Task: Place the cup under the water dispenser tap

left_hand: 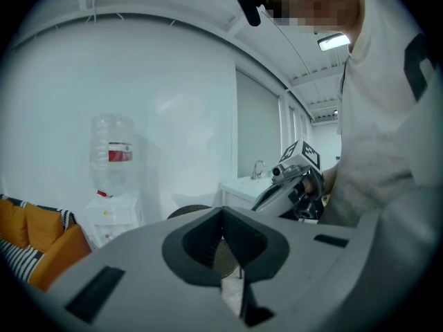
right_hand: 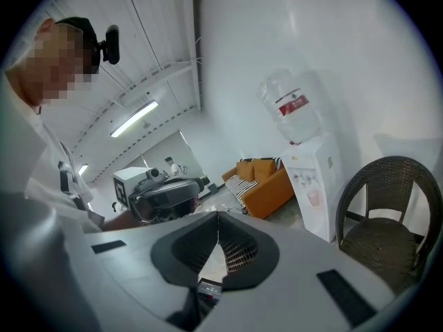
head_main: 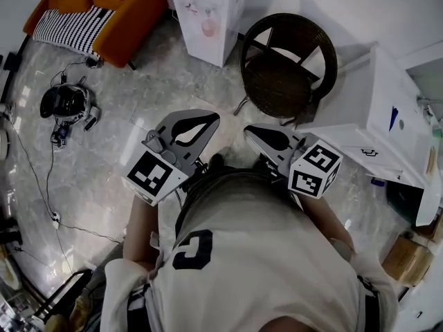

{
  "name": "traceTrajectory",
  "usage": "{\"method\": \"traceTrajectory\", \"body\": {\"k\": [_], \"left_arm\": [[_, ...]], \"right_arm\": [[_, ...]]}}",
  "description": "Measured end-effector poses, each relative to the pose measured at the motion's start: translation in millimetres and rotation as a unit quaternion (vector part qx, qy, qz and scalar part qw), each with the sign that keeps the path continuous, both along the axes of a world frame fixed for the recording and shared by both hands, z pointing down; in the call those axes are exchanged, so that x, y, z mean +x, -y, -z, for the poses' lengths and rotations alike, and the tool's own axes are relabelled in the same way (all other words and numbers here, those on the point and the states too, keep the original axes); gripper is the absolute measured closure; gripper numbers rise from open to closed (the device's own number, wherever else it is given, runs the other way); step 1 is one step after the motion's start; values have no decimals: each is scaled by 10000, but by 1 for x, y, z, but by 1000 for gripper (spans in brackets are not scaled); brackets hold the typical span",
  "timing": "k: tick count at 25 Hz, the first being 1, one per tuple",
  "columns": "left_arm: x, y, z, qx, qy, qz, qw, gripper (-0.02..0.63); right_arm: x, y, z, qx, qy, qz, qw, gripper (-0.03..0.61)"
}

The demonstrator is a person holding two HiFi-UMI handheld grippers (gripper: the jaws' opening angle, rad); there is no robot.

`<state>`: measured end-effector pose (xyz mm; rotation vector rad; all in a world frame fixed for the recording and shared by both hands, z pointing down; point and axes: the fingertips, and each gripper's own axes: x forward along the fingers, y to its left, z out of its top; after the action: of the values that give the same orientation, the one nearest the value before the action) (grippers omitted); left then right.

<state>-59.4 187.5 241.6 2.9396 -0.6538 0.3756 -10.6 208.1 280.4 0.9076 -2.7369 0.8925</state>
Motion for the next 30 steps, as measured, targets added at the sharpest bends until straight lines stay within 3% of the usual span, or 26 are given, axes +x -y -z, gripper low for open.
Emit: {"method": "traceTrajectory", "body": {"k": [6,14,19,24,30], "left_arm": [[42,1,15,40,-119,181,9998,557],[141,-15,16,105,-17,426,9990,557],[184,-44,21,310,95,724,9969,557],[187,-51,14,316,237,1255,9913,557],[166,-49,1,102,362,1707,9846,557]], "right_arm": [[44,-3,10,434,-172,119,9988,551],[154,-14,22,633,-31,47,9980,551],[206,-45,28,788,96,258,9965,551],[219,-51,22,664,182,743,9949,551],[192,-39,11,517,364,1276,9898,551]]}}
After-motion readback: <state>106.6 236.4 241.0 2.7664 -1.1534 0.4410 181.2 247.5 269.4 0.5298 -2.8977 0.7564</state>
